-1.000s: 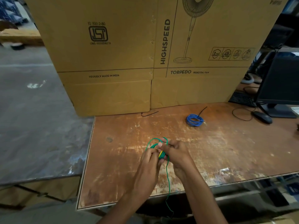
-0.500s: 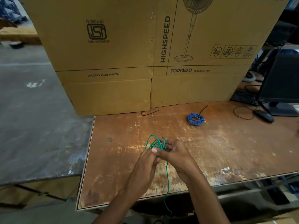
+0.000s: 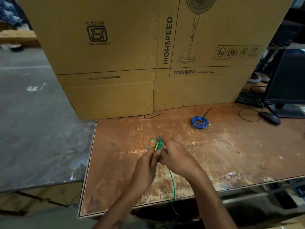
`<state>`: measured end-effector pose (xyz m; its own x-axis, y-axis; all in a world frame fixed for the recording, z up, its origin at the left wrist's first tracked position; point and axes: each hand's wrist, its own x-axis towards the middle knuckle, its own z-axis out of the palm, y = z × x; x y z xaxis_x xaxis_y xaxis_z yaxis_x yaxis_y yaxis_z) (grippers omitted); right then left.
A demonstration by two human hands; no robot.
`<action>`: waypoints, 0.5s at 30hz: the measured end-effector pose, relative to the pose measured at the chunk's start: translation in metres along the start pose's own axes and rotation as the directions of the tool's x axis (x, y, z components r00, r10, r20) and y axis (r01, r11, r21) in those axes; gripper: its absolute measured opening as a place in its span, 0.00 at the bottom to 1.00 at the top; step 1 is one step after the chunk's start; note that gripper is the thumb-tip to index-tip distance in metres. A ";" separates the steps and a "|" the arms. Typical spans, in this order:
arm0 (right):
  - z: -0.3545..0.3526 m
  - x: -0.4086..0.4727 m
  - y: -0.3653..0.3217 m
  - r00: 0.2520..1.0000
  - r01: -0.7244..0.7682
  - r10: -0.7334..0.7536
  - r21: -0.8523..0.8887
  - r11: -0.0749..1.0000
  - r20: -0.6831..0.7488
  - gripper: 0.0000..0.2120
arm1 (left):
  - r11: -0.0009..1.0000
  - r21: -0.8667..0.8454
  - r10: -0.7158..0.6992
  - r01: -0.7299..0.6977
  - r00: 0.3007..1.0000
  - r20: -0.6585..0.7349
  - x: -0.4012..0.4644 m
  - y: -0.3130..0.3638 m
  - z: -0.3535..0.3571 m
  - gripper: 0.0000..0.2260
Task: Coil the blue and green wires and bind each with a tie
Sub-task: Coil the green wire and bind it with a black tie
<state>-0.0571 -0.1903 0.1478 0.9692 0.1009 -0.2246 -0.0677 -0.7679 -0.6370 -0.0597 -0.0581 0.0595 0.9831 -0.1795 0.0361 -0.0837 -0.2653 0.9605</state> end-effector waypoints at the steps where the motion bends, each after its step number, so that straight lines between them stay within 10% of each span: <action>1: -0.002 0.002 -0.002 1.000 -0.012 0.012 -0.007 1.000 -0.007 0.21 | 0.992 -0.118 -0.038 0.039 0.999 0.010 0.000 0.002 0.001 0.13; 6: -0.005 0.007 -0.002 0.966 -0.090 0.133 0.195 0.977 -0.224 0.11 | 0.662 -0.680 -0.297 0.316 0.943 0.149 -0.008 0.019 0.006 0.16; 15: 0.002 0.008 0.004 0.950 -0.074 0.139 0.231 0.970 -0.279 0.14 | 0.309 -0.834 -0.483 0.458 0.831 0.277 -0.010 0.027 0.016 0.18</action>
<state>-0.0503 -0.1909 0.1422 0.9776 -0.1874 -0.0962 -0.1922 -0.6061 -0.7719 -0.0744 -0.0787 0.0801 0.8118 -0.2833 -0.5106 0.5600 0.6256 0.5432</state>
